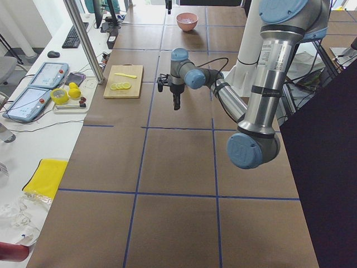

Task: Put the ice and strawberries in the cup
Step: 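Grasp the red strawberry with the left gripper and lift it, then carry the strawberry over the blue cup with the left gripper and lower it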

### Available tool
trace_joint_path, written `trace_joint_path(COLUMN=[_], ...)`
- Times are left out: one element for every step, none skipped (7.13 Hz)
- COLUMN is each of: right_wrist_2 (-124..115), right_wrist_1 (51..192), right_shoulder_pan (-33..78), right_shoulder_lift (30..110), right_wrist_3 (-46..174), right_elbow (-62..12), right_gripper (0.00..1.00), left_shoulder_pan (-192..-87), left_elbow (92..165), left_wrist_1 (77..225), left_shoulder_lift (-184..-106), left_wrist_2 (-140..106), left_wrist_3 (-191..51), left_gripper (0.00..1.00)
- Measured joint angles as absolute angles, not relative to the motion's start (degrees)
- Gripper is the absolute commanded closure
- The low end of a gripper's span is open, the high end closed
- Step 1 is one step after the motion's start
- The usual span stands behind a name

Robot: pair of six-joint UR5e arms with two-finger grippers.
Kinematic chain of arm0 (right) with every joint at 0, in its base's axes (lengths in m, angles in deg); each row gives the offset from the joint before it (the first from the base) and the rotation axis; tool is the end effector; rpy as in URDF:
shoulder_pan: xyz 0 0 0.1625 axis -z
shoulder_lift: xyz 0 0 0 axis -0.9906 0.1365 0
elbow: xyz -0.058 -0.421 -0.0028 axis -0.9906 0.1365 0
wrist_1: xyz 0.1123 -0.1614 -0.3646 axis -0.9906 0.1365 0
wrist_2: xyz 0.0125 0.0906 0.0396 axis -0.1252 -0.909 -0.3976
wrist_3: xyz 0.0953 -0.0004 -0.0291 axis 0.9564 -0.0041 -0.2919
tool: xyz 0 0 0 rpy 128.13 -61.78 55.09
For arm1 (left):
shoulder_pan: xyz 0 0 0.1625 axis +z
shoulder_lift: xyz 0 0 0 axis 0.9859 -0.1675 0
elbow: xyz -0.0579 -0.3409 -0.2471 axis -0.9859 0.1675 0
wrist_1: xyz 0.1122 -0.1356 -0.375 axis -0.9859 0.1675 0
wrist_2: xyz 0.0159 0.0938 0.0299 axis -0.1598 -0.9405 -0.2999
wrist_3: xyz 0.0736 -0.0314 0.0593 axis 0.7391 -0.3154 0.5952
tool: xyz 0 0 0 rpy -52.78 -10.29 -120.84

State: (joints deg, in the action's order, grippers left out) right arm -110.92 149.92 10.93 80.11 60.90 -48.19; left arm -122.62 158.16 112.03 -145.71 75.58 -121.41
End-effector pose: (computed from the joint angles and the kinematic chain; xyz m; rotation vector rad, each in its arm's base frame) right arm -0.0986 -0.5075 0.3825 0.1588 -0.7553 -0.2181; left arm 0.3289 -0.4238 0.2662 0.0200 0.7757 -0.1638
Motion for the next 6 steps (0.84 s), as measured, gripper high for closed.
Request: trace_joint_path(right_wrist_2=[-110.84,-110.78,-110.75,-110.80,-110.93,-111.03], right_wrist_1=[149.81,149.54,149.30,148.57,147.01,145.55], right_shoulder_pan=[8.87,7.02,5.82,5.00,4.45,4.12], right_shoulder_lift=[82.51,84.77,86.34,87.79,89.30,90.48], right_wrist_3=[57.45,54.26,52.50,51.64,51.22,51.05], right_elbow=[-48.28,-48.15,-48.02,-47.95,-47.79,-47.57], right_gripper=[0.00,0.00,0.00,0.00,0.00,0.00], left_shoulder_pan=[-119.44,-116.41,-113.98,-111.69,-110.24,-109.44], left_elbow=[157.15,154.74,151.76,147.90,143.30,138.75], left_wrist_1=[110.03,109.35,109.22,109.30,109.54,111.10], left_shoulder_lift=[-150.97,-156.44,-161.23,-165.96,-170.58,-173.82], left_wrist_2=[75.40,74.96,73.96,72.35,71.22,70.69], left_wrist_3=[-126.26,-131.07,-134.23,-136.38,-137.88,-138.59], left_gripper=[1.00,1.00,1.00,1.00,1.00,1.00])
